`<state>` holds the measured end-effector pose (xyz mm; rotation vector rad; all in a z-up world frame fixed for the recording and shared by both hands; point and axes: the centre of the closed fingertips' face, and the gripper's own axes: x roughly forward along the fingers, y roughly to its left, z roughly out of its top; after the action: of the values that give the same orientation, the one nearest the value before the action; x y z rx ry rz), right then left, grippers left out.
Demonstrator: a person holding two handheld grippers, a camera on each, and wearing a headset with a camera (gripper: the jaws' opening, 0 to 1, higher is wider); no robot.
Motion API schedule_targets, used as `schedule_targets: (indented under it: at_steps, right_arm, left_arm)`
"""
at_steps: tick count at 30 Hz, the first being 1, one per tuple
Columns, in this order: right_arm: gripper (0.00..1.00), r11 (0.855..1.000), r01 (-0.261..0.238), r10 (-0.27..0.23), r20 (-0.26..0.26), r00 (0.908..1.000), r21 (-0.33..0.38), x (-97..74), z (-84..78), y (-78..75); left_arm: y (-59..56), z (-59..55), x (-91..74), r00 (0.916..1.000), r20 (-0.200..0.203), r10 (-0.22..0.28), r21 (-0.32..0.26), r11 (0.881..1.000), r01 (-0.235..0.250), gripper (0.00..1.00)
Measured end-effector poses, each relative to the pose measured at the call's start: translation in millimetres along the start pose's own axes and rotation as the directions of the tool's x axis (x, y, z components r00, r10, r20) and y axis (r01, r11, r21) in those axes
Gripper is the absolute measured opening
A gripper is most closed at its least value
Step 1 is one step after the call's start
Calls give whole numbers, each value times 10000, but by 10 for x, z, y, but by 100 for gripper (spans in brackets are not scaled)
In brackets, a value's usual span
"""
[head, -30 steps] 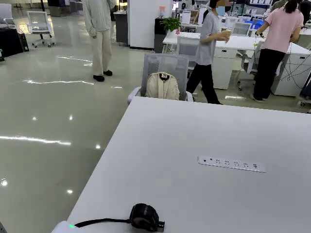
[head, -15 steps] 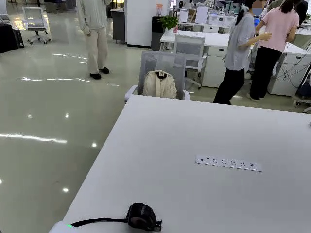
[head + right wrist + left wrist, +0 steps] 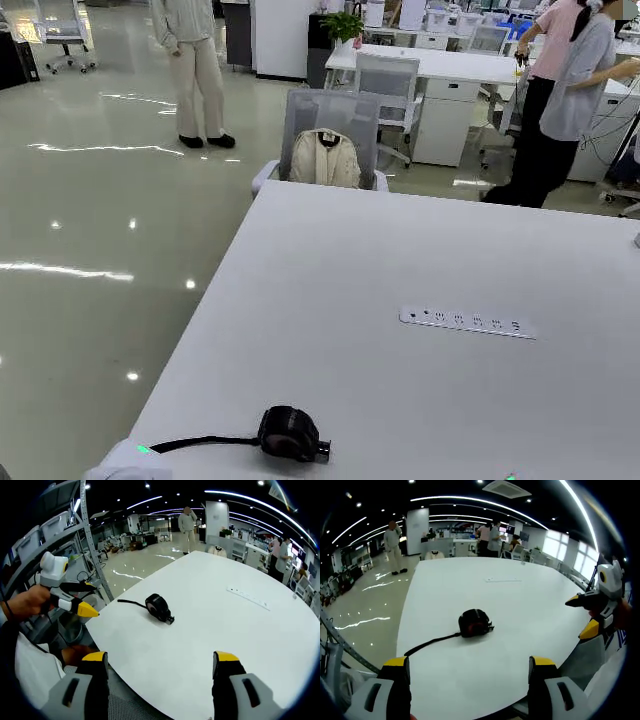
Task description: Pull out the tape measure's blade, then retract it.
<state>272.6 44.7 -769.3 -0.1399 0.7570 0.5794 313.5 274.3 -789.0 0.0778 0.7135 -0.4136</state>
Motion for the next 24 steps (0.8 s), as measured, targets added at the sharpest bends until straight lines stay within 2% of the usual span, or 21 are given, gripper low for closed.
schedule_targets:
  at_steps: [8,10,17,18,24]
  right_arm:
    - [88,10000,-27,27,-59,10000,-30,37,-1,-9]
    - [88,9999,-79,78,-84,9999,-93,97,30,-22]
    - [87,9999,-83,82,-102,9999,-121,107,33,-25]
    - [87,9996,-143,140,-108,9998,-233,171,95,-40]
    - [87,9994,-201,196,-192,9996,-278,223,106,-60]
  left_arm:
    - [2,3,33,10000,-43,-38,-13,10000,38,95]
    - [17,36,101,10000,-63,-59,22,10000,59,95]
    - [18,44,110,10000,-52,-63,32,10000,63,95]
    - [27,117,185,9999,-21,-120,127,9998,120,95]
    - [38,144,258,9999,-54,-158,173,9997,159,95]
